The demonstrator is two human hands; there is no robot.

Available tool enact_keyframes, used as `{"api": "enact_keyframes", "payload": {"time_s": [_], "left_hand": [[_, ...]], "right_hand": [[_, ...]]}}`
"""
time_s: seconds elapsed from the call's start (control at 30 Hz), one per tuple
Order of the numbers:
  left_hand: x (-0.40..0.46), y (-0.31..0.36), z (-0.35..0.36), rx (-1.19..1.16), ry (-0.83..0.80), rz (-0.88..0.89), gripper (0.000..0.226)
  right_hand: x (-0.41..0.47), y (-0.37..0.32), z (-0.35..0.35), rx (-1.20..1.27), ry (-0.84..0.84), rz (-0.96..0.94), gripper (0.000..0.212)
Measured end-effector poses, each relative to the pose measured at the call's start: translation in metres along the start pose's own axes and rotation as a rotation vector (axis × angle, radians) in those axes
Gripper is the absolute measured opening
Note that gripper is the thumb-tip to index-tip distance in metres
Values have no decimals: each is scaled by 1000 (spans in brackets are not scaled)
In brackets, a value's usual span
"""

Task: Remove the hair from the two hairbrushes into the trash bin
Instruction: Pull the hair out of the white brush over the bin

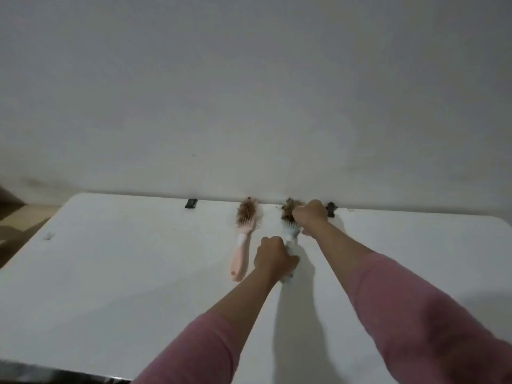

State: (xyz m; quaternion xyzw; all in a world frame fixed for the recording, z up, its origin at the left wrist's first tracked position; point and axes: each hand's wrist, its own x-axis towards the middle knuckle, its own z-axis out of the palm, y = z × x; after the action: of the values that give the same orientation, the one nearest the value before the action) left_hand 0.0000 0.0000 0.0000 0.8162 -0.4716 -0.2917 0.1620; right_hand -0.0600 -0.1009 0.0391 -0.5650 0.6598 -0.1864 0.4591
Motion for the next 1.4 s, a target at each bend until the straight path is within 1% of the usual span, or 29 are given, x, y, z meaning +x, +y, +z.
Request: {"api": "enact_keyframes", "payload": {"time_s": [0.07,0.17,0.2,0.27,0.37,0.4,0.5,0.53,0.6,0.63,0.7,0.77,0.83,1.03,1.1,1.23,1.4], "left_hand": [[0,-1,1,-27,6,15,25],[-3,1,3,-96,-11,-15,33],[-5,2,2,-124,-7,-22,33],[-11,5,-2,-201,5,-46,32],[-23,7,-11,-353,8,-95,39],[-29,7,-15,-407,5,-108,40],[-47,2,-30,-582,38,-136,30],[-52,-2,-35,-634,59,-140,28],[-68,-11,-49,-739,105,-143,22],[-79,-18,-58,-805,132,-148,23],[-101,-33,-74,-917,170,-165,37],[-126,-49,-89,-997,222,-182,41],[-154,-69,-103,-1061,272,-193,38],[-234,-135,-126,-1144,444,-253,35],[-258,-161,-127,-1140,517,-272,33],[-293,-212,-112,-1139,640,-315,34],[-323,-263,-80,-1137,757,-382,35]], "right_hand": [[1,-1,0,-60,-11,22,12],[1,-1,0,-75,-45,21,9],[0,-1,0,-84,-48,12,9],[-4,-4,-2,-91,-47,-4,10],[-14,-11,-5,-68,-47,-18,7],[-19,-15,-4,-65,-43,-38,6],[-40,-29,0,-63,-29,-152,24],[-47,-34,3,-59,-34,-188,26],[-66,-43,10,-46,-63,-258,24],[-77,-49,16,-32,-85,-289,19],[-97,-58,27,12,-123,-343,13],[-120,-66,42,52,-179,-372,14],[-147,-73,61,81,-257,-398,17],[-230,-76,132,131,-479,-470,9],[-258,-70,159,132,-552,-499,10],[-301,-49,211,130,-672,-554,10],[-334,-11,271,109,-768,-632,7]]}}
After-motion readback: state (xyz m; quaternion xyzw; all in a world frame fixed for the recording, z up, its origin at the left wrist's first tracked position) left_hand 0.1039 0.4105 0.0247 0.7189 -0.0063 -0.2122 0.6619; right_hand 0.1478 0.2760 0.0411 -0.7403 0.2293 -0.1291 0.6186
